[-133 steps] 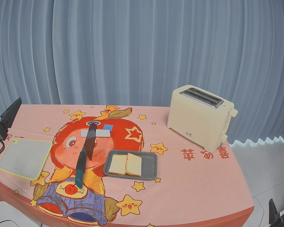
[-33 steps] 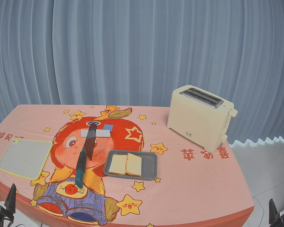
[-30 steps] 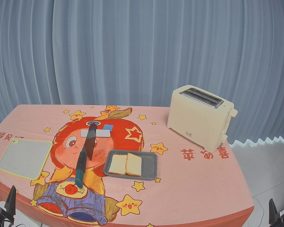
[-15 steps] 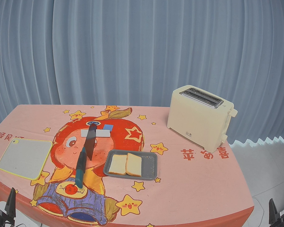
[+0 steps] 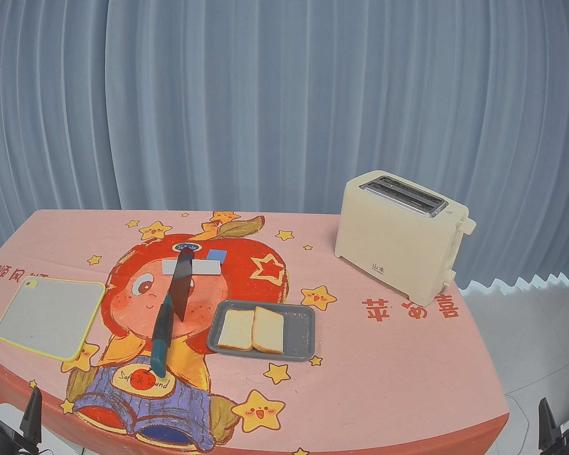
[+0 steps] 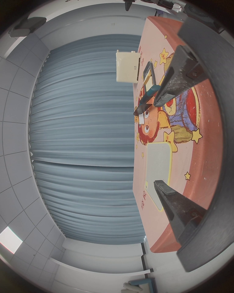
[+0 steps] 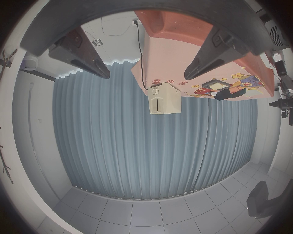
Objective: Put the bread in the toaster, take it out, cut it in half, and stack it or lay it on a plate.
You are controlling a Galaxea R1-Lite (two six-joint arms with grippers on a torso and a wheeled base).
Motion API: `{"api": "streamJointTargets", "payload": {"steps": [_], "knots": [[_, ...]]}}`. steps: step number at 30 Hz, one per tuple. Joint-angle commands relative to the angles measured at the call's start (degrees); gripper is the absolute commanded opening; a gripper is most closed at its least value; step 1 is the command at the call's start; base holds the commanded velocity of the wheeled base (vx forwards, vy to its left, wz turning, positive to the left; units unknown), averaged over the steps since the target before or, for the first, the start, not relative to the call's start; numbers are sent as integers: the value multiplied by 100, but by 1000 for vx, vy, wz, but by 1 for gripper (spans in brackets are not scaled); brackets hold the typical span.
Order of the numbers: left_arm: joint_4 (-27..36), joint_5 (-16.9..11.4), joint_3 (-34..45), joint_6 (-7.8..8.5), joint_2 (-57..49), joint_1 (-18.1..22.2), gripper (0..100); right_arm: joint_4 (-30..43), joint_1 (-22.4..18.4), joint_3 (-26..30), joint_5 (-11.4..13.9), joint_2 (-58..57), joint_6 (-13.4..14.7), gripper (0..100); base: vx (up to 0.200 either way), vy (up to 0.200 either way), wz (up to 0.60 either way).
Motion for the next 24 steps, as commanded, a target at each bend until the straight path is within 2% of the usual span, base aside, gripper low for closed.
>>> {"api": "streamJointTargets", "payload": {"steps": [1, 14, 21, 24], "knots": [[27, 3, 105, 2, 0, -2, 100, -4, 2, 99, 2, -93, -1, 100, 0, 0, 0], [106, 3, 105, 2, 0, -2, 100, -4, 2, 99, 2, -93, -1, 100, 0, 0, 0], [141, -6, 105, 90, 0, -2, 100, -4, 2, 99, 2, -93, -1, 100, 0, 0, 0], [141, -225, 105, 55, 0, -11, 100, -4, 2, 99, 2, -93, -1, 100, 0, 0, 0]]}}
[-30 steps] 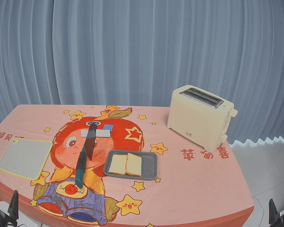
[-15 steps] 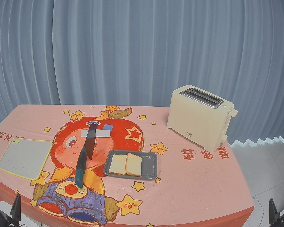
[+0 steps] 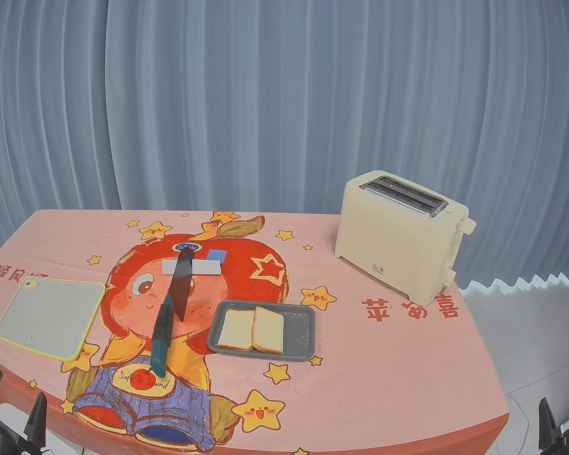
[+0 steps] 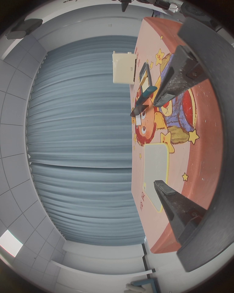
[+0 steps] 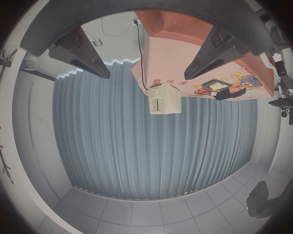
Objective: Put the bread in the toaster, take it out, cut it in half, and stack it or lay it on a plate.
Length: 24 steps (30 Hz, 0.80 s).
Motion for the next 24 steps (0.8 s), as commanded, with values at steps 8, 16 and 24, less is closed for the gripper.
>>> {"api": "streamJointTargets", "payload": {"steps": [8, 16, 24], "knots": [[420, -765, 66, -56, 24, -9, 100, -4, 2, 101, 2, -93, -1, 100, 0, 0, 0], [394, -748, 75, -82, 50, 18, 100, -4, 2, 101, 2, -93, -1, 100, 0, 0, 0], [368, -739, 101, -91, -12, 765, 100, -4, 2, 101, 2, -93, -1, 100, 0, 0, 0]]}}
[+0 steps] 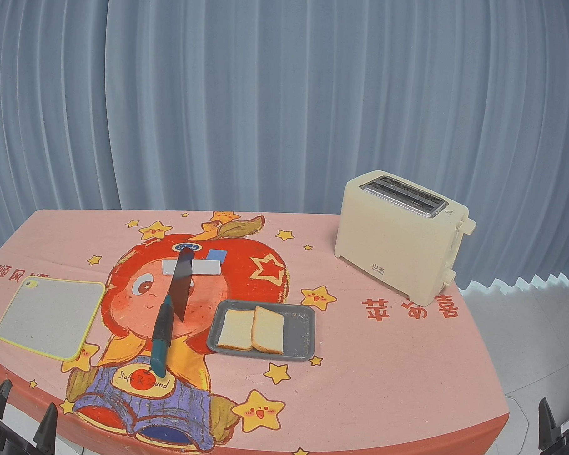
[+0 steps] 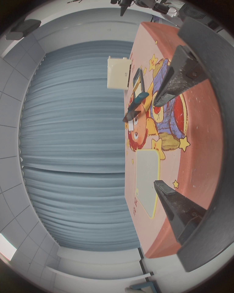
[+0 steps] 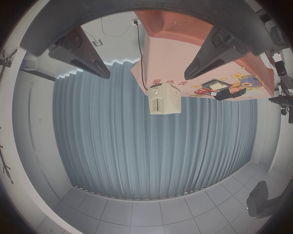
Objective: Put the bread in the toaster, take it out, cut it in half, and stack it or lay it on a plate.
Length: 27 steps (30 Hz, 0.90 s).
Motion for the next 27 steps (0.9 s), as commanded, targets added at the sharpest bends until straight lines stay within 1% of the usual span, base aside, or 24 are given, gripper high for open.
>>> {"api": "streamJointTargets", "payload": {"steps": [1, 4, 5, 7, 21, 27], "knots": [[-64, 9, 101, -7, -18, 225, 100, -4, 2, 96, 2, -93, -1, 100, 0, 0, 0], [-108, -9, 101, 11, -53, 154, 100, -4, 2, 96, 2, -93, -1, 100, 0, 0, 0], [-99, -79, 101, 37, -193, 67, 100, -4, 2, 96, 2, -93, 8, 100, 0, 0, 0], [-117, -106, 101, 11, -316, 40, 100, -4, 2, 96, 2, -93, -1, 100, 0, 0, 0], [-108, -35, 101, 2, -299, 40, 100, -4, 2, 96, 2, -93, -1, 100, 0, 0, 0], [-108, -35, 101, 11, -299, 40, 100, -4, 2, 96, 2, -93, -1, 100, 0, 200, 0]]}}
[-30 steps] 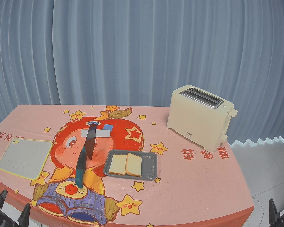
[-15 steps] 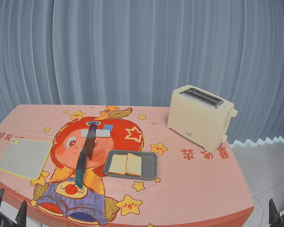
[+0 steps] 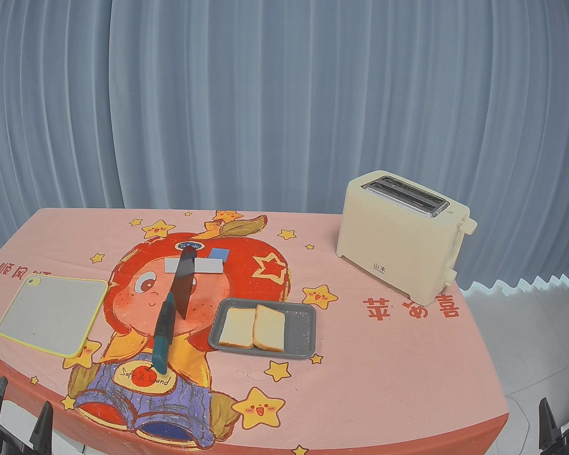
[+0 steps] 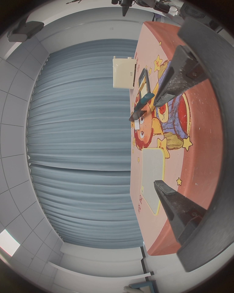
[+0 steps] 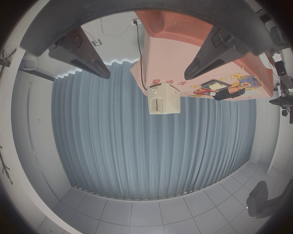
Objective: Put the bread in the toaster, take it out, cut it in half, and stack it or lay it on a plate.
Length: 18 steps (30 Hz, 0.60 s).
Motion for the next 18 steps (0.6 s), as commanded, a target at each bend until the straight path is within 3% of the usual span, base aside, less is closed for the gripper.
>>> {"api": "streamJointTargets", "payload": {"steps": [1, 18], "knots": [[-2, 4, 101, 2, 1, 0, 100, -4, -3, 101, 2, -93, -1, 100, 0, 200, 0], [7, -5, 101, 2, 1, 0, 100, -4, -3, 101, 2, -93, -1, 100, 0, 200, 0]]}}
